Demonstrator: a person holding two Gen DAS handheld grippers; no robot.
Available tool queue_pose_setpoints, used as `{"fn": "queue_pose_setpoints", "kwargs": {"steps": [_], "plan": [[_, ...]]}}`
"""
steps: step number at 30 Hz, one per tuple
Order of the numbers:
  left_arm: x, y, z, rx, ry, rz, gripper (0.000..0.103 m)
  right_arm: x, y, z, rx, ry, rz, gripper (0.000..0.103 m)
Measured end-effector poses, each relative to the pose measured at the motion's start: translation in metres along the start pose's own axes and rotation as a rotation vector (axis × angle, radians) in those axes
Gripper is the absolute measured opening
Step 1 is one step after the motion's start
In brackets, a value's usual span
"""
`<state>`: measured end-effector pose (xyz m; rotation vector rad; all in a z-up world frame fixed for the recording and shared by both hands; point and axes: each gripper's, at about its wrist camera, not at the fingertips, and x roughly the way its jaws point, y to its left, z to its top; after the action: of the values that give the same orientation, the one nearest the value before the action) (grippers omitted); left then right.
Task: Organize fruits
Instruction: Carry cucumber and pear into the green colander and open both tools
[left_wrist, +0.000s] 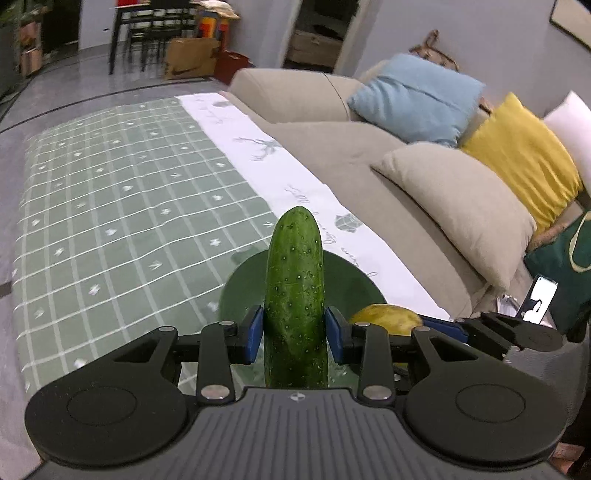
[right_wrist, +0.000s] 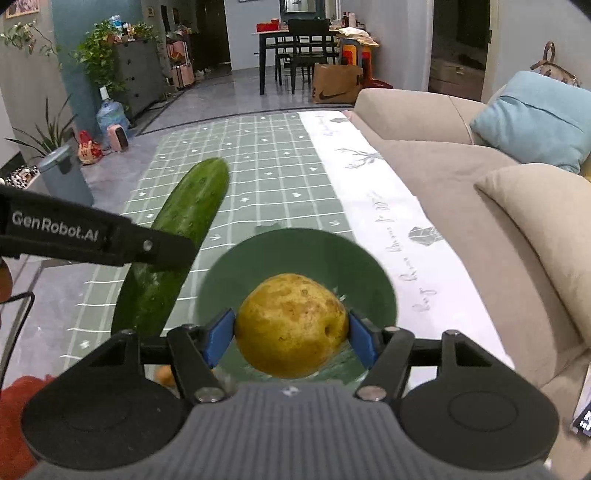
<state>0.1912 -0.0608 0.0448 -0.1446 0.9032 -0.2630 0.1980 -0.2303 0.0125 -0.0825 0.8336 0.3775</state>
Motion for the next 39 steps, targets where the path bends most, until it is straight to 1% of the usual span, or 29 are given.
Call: {"fn": "queue_pose_setpoints", "kwargs": {"steps": [2,5,8,10,13,17,24,30,32,33,34,35,37,39], "plan": [[0.018,-0.004,0.006,0.01,0.036,0.004,0.04,0.015,-0.006,0.004,-0.013,0.022,-0.005,0.063],[0.048,-0.007,0.008,0.038,0.093,0.035,0.04,0.043,-0.012,0.005,-0.044,0.072,-0.008,0.063],[0.072,-0.004,0.003,0.063,0.146,0.055,0.04,0.069,-0.014,0.002,-0.098,0.117,0.0,0.063],[0.086,0.0,0.001,0.058,0.179,0.054,0.04,0.082,-0.013,0.0,-0.135,0.14,0.005,0.063],[0.098,0.006,-0.001,0.042,0.21,0.048,0.04,0.1,-0.013,-0.003,-0.183,0.167,0.014,0.063],[0.112,0.006,-0.001,0.054,0.234,0.06,0.04,0.115,-0.016,-0.006,-0.196,0.197,0.019,0.063],[0.13,0.008,-0.005,0.064,0.283,0.071,0.04,0.124,-0.012,-0.007,-0.23,0.201,0.025,0.063],[0.136,0.008,-0.008,0.084,0.3,0.087,0.04,0.125,-0.011,-0.005,-0.245,0.203,0.015,0.064],[0.137,0.007,-0.009,0.096,0.301,0.09,0.041,0.124,-0.009,-0.004,-0.261,0.198,-0.004,0.067],[0.136,0.006,-0.009,0.103,0.302,0.091,0.041,0.123,-0.008,-0.004,-0.273,0.196,-0.014,0.072],[0.136,0.006,-0.009,0.108,0.301,0.09,0.042,0.122,-0.007,-0.004,-0.286,0.195,-0.023,0.075],[0.136,0.005,-0.01,0.11,0.301,0.09,0.048,0.122,-0.006,-0.003,-0.295,0.202,-0.04,0.076],[0.134,0.007,-0.009,0.096,0.306,0.079,0.051,0.12,-0.006,-0.003,-0.299,0.208,-0.058,0.076],[0.128,0.01,-0.008,0.062,0.307,0.061,0.053,0.115,-0.006,-0.001,-0.295,0.203,-0.059,0.076]]}}
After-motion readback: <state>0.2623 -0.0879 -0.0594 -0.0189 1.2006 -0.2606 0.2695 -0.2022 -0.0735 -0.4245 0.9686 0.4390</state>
